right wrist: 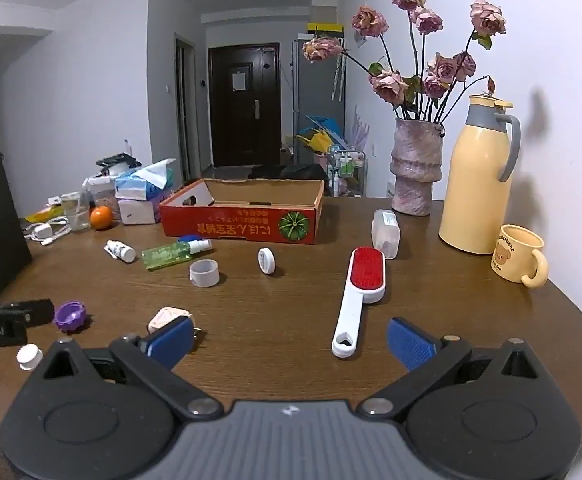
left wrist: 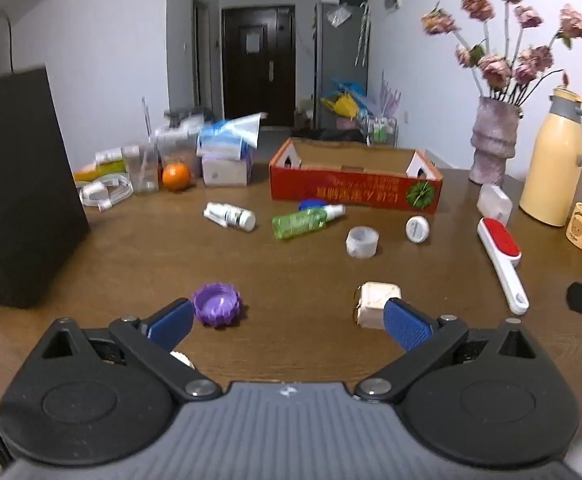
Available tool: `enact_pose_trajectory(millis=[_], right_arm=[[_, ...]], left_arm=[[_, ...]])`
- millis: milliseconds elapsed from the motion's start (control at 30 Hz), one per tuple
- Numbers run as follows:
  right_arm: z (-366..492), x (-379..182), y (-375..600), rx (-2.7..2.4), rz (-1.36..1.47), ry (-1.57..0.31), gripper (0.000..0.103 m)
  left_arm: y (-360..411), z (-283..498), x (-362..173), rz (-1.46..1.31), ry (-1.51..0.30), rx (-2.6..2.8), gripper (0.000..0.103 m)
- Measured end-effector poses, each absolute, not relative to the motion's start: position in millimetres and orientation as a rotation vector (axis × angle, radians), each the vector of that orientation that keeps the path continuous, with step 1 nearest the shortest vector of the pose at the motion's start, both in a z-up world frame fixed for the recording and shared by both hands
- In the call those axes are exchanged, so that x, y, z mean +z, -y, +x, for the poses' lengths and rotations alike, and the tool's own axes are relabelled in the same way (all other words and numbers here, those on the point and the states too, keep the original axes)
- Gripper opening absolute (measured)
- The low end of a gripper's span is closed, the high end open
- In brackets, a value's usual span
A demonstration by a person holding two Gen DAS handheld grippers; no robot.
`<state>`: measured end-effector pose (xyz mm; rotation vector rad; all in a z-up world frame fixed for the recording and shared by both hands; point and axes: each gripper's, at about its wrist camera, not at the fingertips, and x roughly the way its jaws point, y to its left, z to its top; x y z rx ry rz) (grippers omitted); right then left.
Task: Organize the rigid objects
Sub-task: 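Move left tool toward the white bottle cap while right tool approaches the white plug adapter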
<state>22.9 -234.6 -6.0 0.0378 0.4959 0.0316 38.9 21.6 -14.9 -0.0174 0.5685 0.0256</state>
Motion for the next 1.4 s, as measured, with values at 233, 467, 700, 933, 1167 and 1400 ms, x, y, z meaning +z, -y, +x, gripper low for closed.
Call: enact_pose_trajectory(millis=[233,467,700,933,1167,1400], right_arm=[[39.4,-1.9,217.3,0.01,0.004,-0.503,0.103],[49.0,-3.5,208.4,0.012,-0.003,-0.515,0.103],[60.9,-8.0,208.2,0.0,-0.011,-0.541,0.103],[70.4,-11.2,206.5,0.011,-0.007,-0.552,0.103],[76.6,-16.0,208.9,0.008,-0.001,-0.566,0.103],[78.2,-17.1,206.6,0.019,-0.003,-0.569,0.103]], left_arm=[[-27.8,44.0,-4.6,0.024,-0.502,0.045,0.103],[-34.3,68.4,-5.5,0.004,-0.534,0.031,0.103],[-37.5,89.1,-21.8,0.002,-0.575,0.042,0.103],[-41.4,95.5,-20.2,0.011,-0.58,0.057,0.103],[-41.8,102.8,-25.5,0.019,-0.599,0.055,0.103],[-46.4,103.7,-21.8,0.019,-0.596,0.071,0.103]])
